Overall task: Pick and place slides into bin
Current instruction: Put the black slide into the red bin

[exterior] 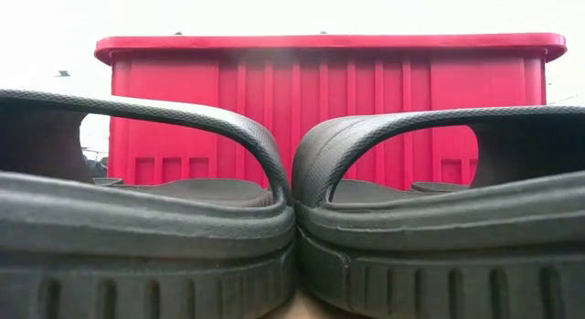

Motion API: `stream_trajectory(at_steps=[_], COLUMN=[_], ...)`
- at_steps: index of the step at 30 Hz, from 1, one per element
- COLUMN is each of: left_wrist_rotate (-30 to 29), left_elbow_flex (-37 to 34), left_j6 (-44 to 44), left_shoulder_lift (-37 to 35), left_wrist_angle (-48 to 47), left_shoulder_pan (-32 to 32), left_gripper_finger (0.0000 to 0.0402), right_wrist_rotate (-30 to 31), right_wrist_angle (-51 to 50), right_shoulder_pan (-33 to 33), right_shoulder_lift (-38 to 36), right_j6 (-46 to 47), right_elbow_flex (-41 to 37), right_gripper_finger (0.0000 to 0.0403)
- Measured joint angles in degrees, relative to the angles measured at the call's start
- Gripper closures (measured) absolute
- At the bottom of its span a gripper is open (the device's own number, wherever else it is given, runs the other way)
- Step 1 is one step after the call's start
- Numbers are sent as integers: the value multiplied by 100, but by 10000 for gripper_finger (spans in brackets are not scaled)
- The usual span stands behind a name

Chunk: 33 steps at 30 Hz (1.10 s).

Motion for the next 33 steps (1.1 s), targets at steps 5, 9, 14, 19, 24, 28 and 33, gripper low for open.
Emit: stream_trajectory(at_steps=[5,9,14,19,24,28,33], left_wrist_rotate=[-51,-77,-77,-75,26,242,432], left_elbow_flex=[0,0,0,-2,-2,-2,-2], left_j6=[-16,-32,-161,-340,-502,-643,-762], left_shoulder_lift=[-43,-55,-52,-55,-55,-55,-55], left_wrist_angle=[-91,-294,-675,-825,-1075,-1245,-1273], left_shoulder_pan=[0,0,0,0,0,0,0], left_gripper_finger=[398,398,398,383,378,378,378], right_wrist_rotate=[311,679,909,800,667,680,868], right_wrist_angle=[-400,-824,-680,-37,1363,2389,2593], right_shoulder_pan=[1057,1349,1331,1331,1333,1235,1045], right_shoulder_lift=[555,973,1295,1346,1218,1180,1186], right_j6=[269,528,594,1014,1387,1663,1992], right_elbow_flex=[7,2,-222,-870,-1724,-2274,-2698], right_gripper_finger=[403,403,403,395,346,282,200])
